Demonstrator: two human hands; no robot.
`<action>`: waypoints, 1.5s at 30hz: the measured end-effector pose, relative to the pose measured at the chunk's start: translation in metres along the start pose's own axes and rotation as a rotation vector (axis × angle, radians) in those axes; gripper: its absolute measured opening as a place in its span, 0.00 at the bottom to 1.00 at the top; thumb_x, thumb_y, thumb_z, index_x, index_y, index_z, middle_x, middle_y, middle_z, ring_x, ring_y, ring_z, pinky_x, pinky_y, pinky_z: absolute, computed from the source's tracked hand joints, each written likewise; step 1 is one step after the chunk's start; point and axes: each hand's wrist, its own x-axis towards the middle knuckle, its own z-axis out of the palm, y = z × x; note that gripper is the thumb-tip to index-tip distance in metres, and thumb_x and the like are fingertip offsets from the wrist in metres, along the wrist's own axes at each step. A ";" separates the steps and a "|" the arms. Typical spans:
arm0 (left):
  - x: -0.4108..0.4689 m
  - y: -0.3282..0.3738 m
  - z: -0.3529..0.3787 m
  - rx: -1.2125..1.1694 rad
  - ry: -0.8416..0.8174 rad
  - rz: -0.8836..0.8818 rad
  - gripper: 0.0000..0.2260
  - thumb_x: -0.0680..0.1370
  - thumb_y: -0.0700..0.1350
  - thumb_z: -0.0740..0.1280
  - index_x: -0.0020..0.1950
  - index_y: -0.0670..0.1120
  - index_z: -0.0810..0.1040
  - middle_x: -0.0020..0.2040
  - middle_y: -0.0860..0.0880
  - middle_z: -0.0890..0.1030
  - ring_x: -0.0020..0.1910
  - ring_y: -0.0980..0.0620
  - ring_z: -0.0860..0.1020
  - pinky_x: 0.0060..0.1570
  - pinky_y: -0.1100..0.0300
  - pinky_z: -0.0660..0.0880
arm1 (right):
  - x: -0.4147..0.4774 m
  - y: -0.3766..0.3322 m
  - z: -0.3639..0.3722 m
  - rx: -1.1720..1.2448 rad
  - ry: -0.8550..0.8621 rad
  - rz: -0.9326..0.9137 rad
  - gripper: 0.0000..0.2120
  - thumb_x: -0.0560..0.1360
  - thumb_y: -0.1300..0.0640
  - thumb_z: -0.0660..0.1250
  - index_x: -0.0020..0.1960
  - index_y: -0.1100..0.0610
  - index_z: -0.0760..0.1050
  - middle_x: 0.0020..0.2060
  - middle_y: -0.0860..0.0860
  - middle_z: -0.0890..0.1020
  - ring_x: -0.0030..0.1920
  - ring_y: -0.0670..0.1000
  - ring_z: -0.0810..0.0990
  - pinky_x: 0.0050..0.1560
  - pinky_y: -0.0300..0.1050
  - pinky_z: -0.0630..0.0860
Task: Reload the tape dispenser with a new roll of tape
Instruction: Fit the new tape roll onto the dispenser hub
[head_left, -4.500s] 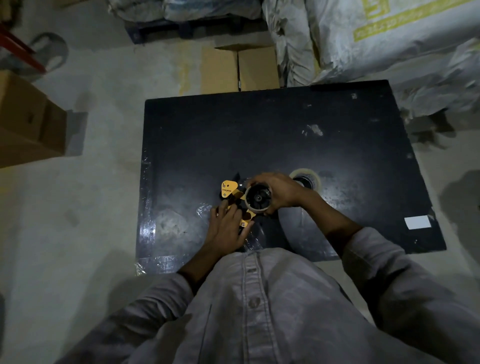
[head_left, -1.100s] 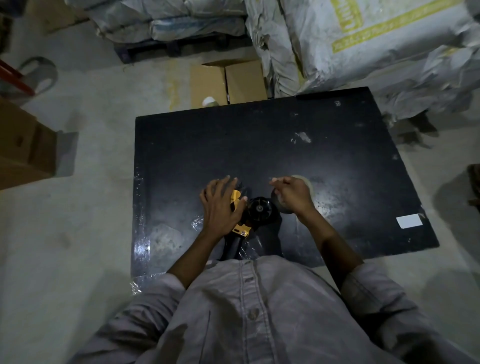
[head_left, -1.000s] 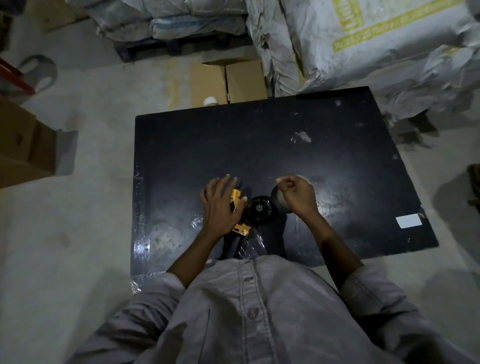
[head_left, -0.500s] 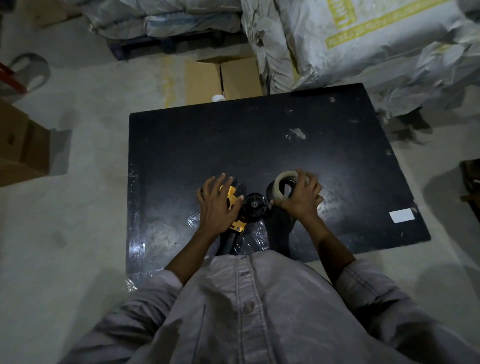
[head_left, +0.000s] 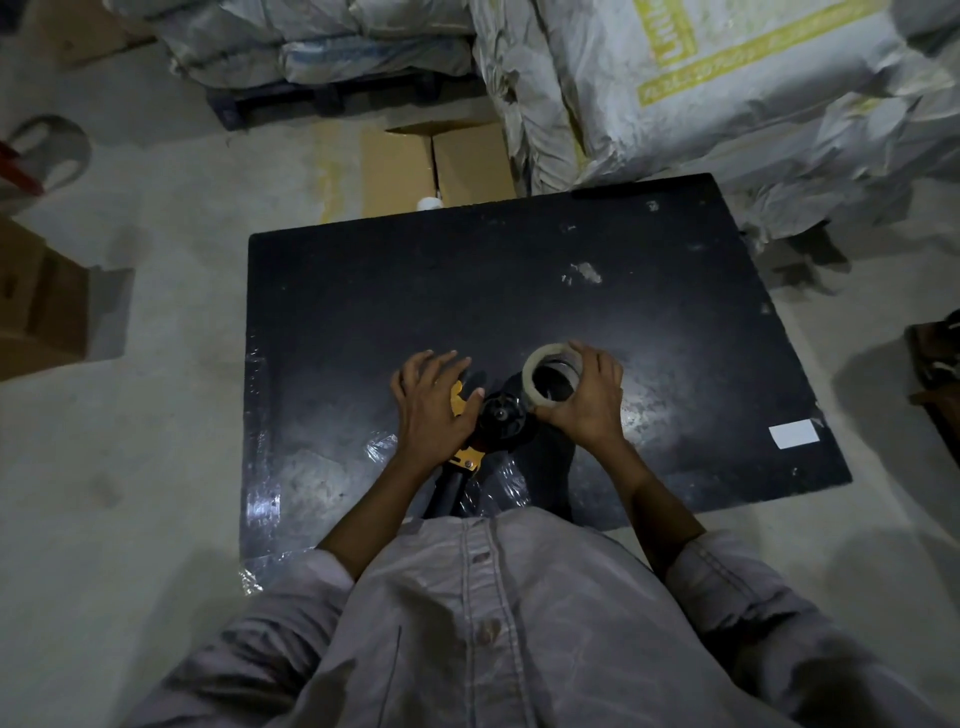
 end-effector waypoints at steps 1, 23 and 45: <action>0.002 0.004 -0.002 -0.032 -0.002 0.002 0.24 0.81 0.61 0.68 0.74 0.52 0.82 0.72 0.52 0.82 0.77 0.45 0.70 0.75 0.39 0.63 | -0.003 -0.005 -0.003 0.059 0.003 -0.041 0.56 0.58 0.38 0.85 0.82 0.46 0.66 0.74 0.49 0.71 0.75 0.56 0.67 0.71 0.58 0.75; 0.031 0.041 -0.077 -0.930 -0.538 -0.202 0.29 0.82 0.41 0.75 0.83 0.51 0.75 0.76 0.51 0.82 0.75 0.48 0.81 0.73 0.48 0.79 | -0.025 -0.070 -0.075 0.533 -0.235 -0.334 0.31 0.74 0.45 0.85 0.74 0.42 0.80 0.77 0.40 0.77 0.79 0.51 0.74 0.74 0.65 0.78; -0.021 0.055 -0.044 -1.339 -0.403 -0.779 0.18 0.85 0.35 0.71 0.75 0.39 0.76 0.63 0.36 0.82 0.58 0.37 0.88 0.56 0.39 0.88 | -0.031 -0.062 -0.052 0.703 -0.307 0.135 0.39 0.71 0.36 0.84 0.75 0.37 0.68 0.66 0.46 0.81 0.62 0.53 0.87 0.61 0.60 0.88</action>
